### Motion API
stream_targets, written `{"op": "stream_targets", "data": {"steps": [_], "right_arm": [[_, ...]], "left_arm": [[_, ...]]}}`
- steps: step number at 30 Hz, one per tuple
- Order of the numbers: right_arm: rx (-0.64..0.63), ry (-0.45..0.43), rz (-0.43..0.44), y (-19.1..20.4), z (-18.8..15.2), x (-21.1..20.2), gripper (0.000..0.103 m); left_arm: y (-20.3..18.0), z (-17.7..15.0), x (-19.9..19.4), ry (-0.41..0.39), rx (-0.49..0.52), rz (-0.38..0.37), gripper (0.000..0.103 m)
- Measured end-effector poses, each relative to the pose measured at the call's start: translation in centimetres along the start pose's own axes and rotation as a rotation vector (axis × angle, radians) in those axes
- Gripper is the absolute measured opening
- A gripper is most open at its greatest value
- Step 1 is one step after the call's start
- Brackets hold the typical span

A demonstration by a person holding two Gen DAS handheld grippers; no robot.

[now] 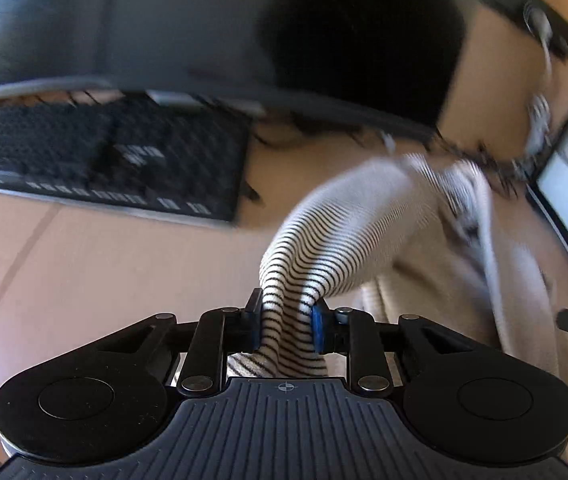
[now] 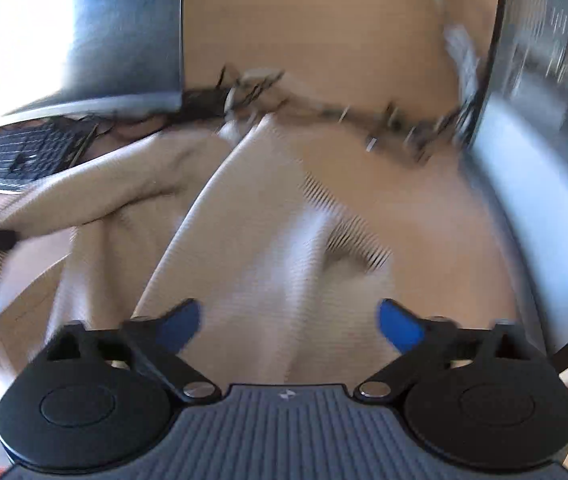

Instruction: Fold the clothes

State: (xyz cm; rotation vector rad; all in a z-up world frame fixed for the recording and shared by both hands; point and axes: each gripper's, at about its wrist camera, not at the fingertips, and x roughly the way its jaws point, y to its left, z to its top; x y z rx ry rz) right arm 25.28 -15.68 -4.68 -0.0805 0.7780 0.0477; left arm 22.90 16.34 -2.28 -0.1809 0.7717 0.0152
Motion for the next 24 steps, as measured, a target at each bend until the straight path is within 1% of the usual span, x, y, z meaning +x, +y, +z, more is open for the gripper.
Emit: {"op": "stream_targets", "data": {"steps": [1,2,3,6,7,8,9,11,12,13,14,15,16,17,18,19,21,22,24], "right_arm": [[-0.006,-0.014,-0.018,0.2,0.5,-0.3,0.073],[0.011,-0.012,-0.013,0.3,1.0,-0.2,0.064],[0.028,-0.010,-0.008,0.4,1.4,-0.2,0.063],[0.059,0.003,0.014,1.6,2.5,0.9,0.063],[0.045,0.001,0.017,2.6,2.6,1.5,0.065],[0.030,-0.002,0.020,3.5,2.8,2.0,0.071],[0.010,-0.002,0.020,4.5,2.9,2.6,0.079],[-0.068,0.015,0.002,6.6,2.7,4.2,0.081],[-0.108,0.023,-0.007,7.7,2.6,4.9,0.078],[-0.149,0.033,-0.017,8.5,2.5,5.6,0.070],[-0.198,0.050,-0.031,8.3,2.6,6.1,0.032],[-0.247,0.067,-0.045,8.2,2.6,6.6,0.014],[-0.290,0.076,-0.061,7.8,2.8,6.8,0.014],[-0.315,0.063,-0.082,6.6,3.3,6.2,0.008],[-0.341,0.049,-0.104,5.5,3.8,5.5,0.008],[-0.369,0.031,-0.136,4.2,4.4,4.9,0.008],[-0.419,-0.030,-0.300,0.9,6.5,4.1,0.007],[-0.411,-0.049,-0.376,-0.7,7.7,4.1,0.007],[-0.367,-0.079,-0.549,-3.7,10.1,4.6,0.007]], "left_arm": [[0.4,0.4,-0.3,-0.023,-0.010,0.015,0.025],[0.8,0.8,-0.3,-0.039,-0.018,0.027,0.025],[1.3,1.1,-0.3,-0.049,-0.026,0.037,0.025],[2.0,1.7,0.2,-0.050,-0.052,0.037,0.026],[2.3,1.9,0.4,-0.051,-0.060,0.037,0.027],[2.5,2.1,0.6,-0.051,-0.069,0.038,0.028],[2.8,2.3,0.8,-0.052,-0.077,0.038,0.028],[3.3,2.6,1.1,-0.053,-0.094,0.038,0.028],[3.5,2.8,1.3,-0.054,-0.103,0.038,0.028],[3.8,3.0,1.5,-0.054,-0.111,0.038,0.028],[4.1,3.5,1.5,-0.064,-0.110,0.038,0.028],[4.4,3.9,1.5,-0.074,-0.108,0.039,0.028],[4.6,4.3,1.5,-0.084,-0.106,0.039,0.028],[4.9,4.8,1.5,-0.094,-0.105,0.039,0.028],[5.1,5.2,1.5,-0.104,-0.100,0.039,0.028],[5.3,5.7,1.5,-0.114,-0.095,0.038,0.028],[5.5,6.8,2.2,-0.129,-0.087,0.045,0.028],[5.6,7.3,2.6,-0.136,-0.080,0.049,0.028],[5.4,8.1,3.9,-0.129,-0.070,0.062,0.039]]}}
